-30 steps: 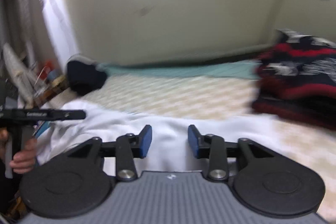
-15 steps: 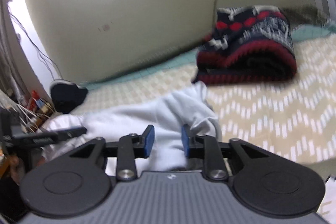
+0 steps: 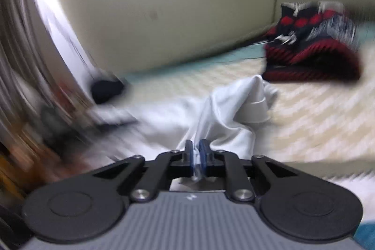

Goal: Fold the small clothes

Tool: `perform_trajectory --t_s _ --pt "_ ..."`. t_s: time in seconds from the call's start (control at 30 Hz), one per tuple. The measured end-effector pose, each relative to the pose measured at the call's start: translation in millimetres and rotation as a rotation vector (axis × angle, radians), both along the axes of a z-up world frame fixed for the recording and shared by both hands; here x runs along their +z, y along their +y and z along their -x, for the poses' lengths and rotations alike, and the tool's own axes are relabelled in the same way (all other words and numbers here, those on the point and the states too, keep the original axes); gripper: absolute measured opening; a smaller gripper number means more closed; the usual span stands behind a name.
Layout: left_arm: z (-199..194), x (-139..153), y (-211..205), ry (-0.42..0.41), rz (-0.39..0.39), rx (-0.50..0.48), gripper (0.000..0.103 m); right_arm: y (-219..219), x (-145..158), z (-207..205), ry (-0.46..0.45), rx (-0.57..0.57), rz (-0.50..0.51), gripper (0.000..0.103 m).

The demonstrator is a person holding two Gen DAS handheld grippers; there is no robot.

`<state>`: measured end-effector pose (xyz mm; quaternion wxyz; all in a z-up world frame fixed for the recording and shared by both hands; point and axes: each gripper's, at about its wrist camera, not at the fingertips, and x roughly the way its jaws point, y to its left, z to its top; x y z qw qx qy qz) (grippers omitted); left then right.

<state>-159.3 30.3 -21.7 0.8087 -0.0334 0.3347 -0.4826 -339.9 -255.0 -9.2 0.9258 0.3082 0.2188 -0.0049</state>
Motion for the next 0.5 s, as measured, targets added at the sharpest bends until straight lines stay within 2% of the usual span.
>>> perform_trajectory --t_s 0.07,0.13,0.17,0.2,0.27,0.3,0.33,0.4,0.5 --pt "-1 0 1 0.005 0.004 0.000 0.059 -7 0 6 -0.025 -0.027 -0.053 0.007" --pt "-1 0 1 0.006 0.005 0.000 0.059 -14 -16 5 0.046 -0.059 -0.075 0.009" --pt "-1 0 1 0.007 0.005 0.000 0.059 -18 -31 5 0.120 -0.079 -0.095 0.008" --pt "-1 0 1 0.007 0.006 -0.001 0.059 -20 -40 9 0.105 -0.074 -0.120 0.005" --pt "-1 0 1 0.006 0.005 -0.002 0.060 -22 -42 18 0.083 -0.079 -0.147 0.007" --pt "0 0 0 0.004 0.004 -0.002 0.061 -21 -36 21 0.074 -0.075 -0.116 0.015" --pt "1 0 0 0.001 0.003 -0.002 0.061 -19 -28 25 0.051 -0.071 -0.076 0.037" --pt "2 0 -1 -0.005 -0.001 -0.003 0.062 -16 -9 33 -0.008 -0.096 0.011 0.059" --pt "3 0 -2 -0.013 -0.006 -0.004 0.063 -21 13 30 -0.058 -0.149 0.111 0.059"
